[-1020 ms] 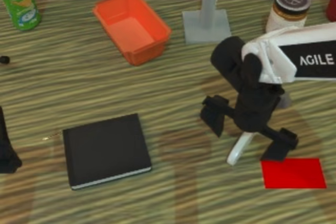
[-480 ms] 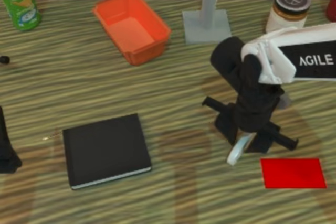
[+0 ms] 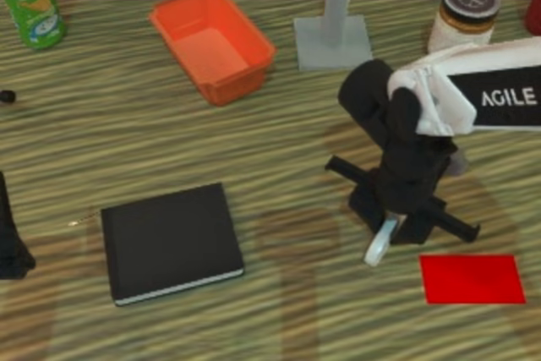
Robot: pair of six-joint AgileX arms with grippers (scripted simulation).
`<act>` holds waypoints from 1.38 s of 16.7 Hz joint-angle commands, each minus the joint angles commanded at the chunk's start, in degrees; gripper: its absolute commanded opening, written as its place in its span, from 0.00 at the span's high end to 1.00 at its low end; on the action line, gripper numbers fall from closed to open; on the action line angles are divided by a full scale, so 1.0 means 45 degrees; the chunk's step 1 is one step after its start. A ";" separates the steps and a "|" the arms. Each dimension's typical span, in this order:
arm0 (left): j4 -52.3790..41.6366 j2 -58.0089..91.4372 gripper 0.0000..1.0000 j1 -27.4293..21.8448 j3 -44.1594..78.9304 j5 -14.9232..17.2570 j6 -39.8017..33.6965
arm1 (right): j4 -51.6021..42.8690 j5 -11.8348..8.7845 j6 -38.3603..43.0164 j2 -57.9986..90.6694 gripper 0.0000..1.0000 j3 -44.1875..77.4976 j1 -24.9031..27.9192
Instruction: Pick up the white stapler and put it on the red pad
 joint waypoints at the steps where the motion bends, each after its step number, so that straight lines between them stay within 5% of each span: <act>1: 0.0000 0.0000 0.00 0.0000 0.0000 0.0000 0.0000 | 0.0000 0.0000 0.0000 0.0000 1.00 0.0000 0.0000; 6: 0.0000 0.0000 0.00 0.0000 0.0000 0.0000 0.0000 | -0.0520 -0.0007 0.0082 -0.0179 1.00 0.0395 -0.0036; 13: 0.0000 0.0000 0.00 0.0000 0.0000 0.0000 0.0000 | -0.4267 -0.0015 -0.0013 -0.1634 1.00 0.2536 0.0067; 23: 0.0000 0.0000 0.00 0.0000 0.0000 0.0000 0.0000 | -0.4572 -0.0013 0.1441 -0.2314 1.00 0.2149 -0.0289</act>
